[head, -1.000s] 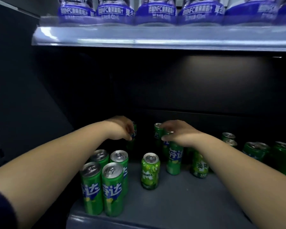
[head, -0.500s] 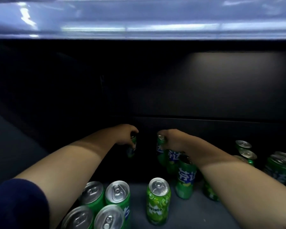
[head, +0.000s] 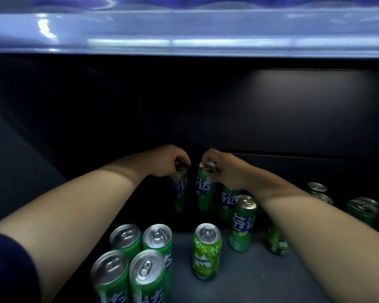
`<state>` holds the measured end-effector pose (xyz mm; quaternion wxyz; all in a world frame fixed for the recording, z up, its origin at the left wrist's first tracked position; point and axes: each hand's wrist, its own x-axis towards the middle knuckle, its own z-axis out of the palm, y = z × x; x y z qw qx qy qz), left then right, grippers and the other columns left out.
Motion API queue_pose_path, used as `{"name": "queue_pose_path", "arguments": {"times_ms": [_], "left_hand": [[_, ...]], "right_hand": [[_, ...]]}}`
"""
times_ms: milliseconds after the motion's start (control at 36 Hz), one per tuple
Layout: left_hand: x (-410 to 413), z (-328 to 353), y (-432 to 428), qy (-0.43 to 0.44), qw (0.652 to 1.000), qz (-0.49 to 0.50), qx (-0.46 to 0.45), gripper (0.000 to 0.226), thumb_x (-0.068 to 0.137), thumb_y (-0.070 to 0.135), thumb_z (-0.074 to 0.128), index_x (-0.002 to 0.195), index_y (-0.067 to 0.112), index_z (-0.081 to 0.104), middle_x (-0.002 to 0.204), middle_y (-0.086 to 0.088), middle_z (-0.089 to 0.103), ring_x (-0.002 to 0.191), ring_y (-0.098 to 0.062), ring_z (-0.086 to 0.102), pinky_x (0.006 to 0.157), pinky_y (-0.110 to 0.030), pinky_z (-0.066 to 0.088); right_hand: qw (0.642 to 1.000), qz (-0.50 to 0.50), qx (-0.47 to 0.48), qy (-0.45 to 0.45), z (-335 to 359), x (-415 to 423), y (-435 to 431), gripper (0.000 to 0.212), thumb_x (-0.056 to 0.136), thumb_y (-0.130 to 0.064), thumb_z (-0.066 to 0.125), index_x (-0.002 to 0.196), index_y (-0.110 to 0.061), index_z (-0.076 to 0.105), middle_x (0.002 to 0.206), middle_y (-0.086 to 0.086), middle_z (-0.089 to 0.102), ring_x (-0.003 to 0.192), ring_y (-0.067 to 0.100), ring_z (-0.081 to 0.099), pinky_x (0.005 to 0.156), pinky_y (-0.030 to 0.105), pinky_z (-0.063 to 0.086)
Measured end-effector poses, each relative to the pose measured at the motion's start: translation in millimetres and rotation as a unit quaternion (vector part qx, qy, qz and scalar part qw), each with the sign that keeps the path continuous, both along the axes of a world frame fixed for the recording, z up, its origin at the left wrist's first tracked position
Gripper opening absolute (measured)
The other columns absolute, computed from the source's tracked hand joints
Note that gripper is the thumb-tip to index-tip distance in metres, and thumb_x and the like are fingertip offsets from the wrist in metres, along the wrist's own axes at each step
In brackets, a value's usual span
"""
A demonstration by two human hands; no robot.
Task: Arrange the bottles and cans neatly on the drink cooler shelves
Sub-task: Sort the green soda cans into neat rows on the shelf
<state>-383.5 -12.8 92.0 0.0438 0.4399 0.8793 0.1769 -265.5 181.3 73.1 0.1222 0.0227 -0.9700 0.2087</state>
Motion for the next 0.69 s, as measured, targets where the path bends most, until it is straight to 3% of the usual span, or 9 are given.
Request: {"name": "queue_pose_path", "arguments": {"times_ms": [56, 111, 167, 222, 278, 361, 444, 556, 694], "left_hand": [[16.8, 15.4, -9.5, 0.005, 1.0, -0.005, 0.016, 0.061, 0.066, 0.004, 0.087, 0.122, 0.019, 0.066, 0.105, 0.011, 0.064, 0.097, -0.007, 0.061, 0.073, -0.011, 0.043], [35.9, 31.2, -19.5, 0.017, 1.0, -0.007, 0.025, 0.058, 0.067, 0.004, 0.086, 0.117, 0.026, 0.066, 0.096, 0.018, 0.062, 0.086, 0.001, 0.058, 0.066, -0.002, 0.038], [56.8, 46.6, -28.7, 0.029, 0.999, -0.001, 0.032, 0.055, 0.069, 0.006, 0.085, 0.113, 0.031, 0.064, 0.092, 0.023, 0.059, 0.083, 0.005, 0.056, 0.067, -0.002, 0.038], [75.6, 59.3, -35.8, 0.024, 0.999, 0.005, 0.042, 0.054, 0.07, 0.007, 0.085, 0.114, 0.033, 0.066, 0.095, 0.023, 0.062, 0.09, 0.001, 0.06, 0.077, -0.011, 0.042], [93.9, 68.4, -41.6, 0.011, 0.999, 0.003, 0.049, 0.055, 0.071, 0.005, 0.084, 0.115, 0.032, 0.065, 0.099, 0.02, 0.065, 0.092, -0.001, 0.062, 0.081, -0.016, 0.045], [120.6, 75.0, -48.3, 0.014, 0.998, -0.003, 0.054, 0.055, 0.073, 0.005, 0.082, 0.115, 0.034, 0.064, 0.1, 0.019, 0.065, 0.085, 0.008, 0.06, 0.074, -0.009, 0.045], [146.0, 71.0, -54.3, -0.004, 0.997, -0.011, 0.074, 0.055, 0.074, 0.004, 0.082, 0.116, 0.034, 0.065, 0.096, 0.02, 0.067, 0.08, 0.01, 0.062, 0.069, -0.004, 0.046], [174.0, 57.0, -55.6, -0.03, 0.996, -0.036, 0.07, 0.055, 0.072, 0.001, 0.082, 0.118, 0.027, 0.066, 0.107, 0.016, 0.068, 0.093, -0.002, 0.067, 0.081, -0.016, 0.052], [185.9, 33.6, -52.0, -0.067, 0.996, -0.05, 0.031, 0.056, 0.071, 0.001, 0.084, 0.117, 0.027, 0.065, 0.109, 0.017, 0.067, 0.095, -0.007, 0.068, 0.084, -0.025, 0.053]], "right_hand": [[1.0, 0.018, -0.009, 0.024, 17.2, 17.4, -5.4, 0.038, 0.082, -0.014, 0.078, 0.11, -0.021, 0.055, 0.094, -0.009, 0.06, 0.078, 0.009, 0.059, 0.064, 0.032, 0.047], [0.999, 0.029, -0.011, 0.044, 33.4, 37.5, -9.9, 0.039, 0.081, -0.014, 0.079, 0.11, -0.025, 0.056, 0.105, -0.003, 0.063, 0.091, 0.016, 0.062, 0.076, 0.036, 0.052], [0.998, 0.033, -0.017, 0.06, 48.5, 58.5, -13.2, 0.044, 0.08, -0.017, 0.08, 0.109, -0.035, 0.054, 0.111, -0.006, 0.063, 0.101, 0.014, 0.061, 0.087, 0.036, 0.052], [0.997, 0.033, -0.034, 0.068, 62.1, 80.1, -16.9, 0.046, 0.079, -0.017, 0.08, 0.11, -0.038, 0.053, 0.113, -0.007, 0.063, 0.105, 0.013, 0.061, 0.092, 0.036, 0.051], [0.996, 0.035, -0.047, 0.071, 73.2, 102.9, -20.2, 0.046, 0.079, -0.018, 0.08, 0.11, -0.039, 0.054, 0.112, -0.01, 0.064, 0.105, 0.01, 0.062, 0.092, 0.032, 0.051], [0.996, 0.047, -0.037, 0.062, 80.6, 136.2, -26.2, 0.044, 0.082, -0.022, 0.079, 0.112, -0.041, 0.053, 0.113, -0.014, 0.063, 0.106, 0.005, 0.06, 0.087, 0.025, 0.049], [0.994, 0.074, -0.063, 0.045, 73.1, 161.4, -32.3, 0.045, 0.082, -0.016, 0.08, 0.113, -0.035, 0.054, 0.114, -0.007, 0.066, 0.11, 0.009, 0.063, 0.096, 0.035, 0.053], [0.991, 0.094, -0.096, 0.001, 55.3, 187.4, -41.8, 0.047, 0.083, -0.01, 0.079, 0.115, -0.032, 0.053, 0.114, -0.007, 0.068, 0.108, 0.009, 0.066, 0.092, 0.04, 0.057], [0.993, 0.087, -0.08, -0.027, 32.0, 201.6, -55.2, 0.049, 0.08, -0.009, 0.081, 0.116, -0.029, 0.053, 0.113, -0.007, 0.069, 0.106, 0.011, 0.067, 0.094, 0.041, 0.056]]}}
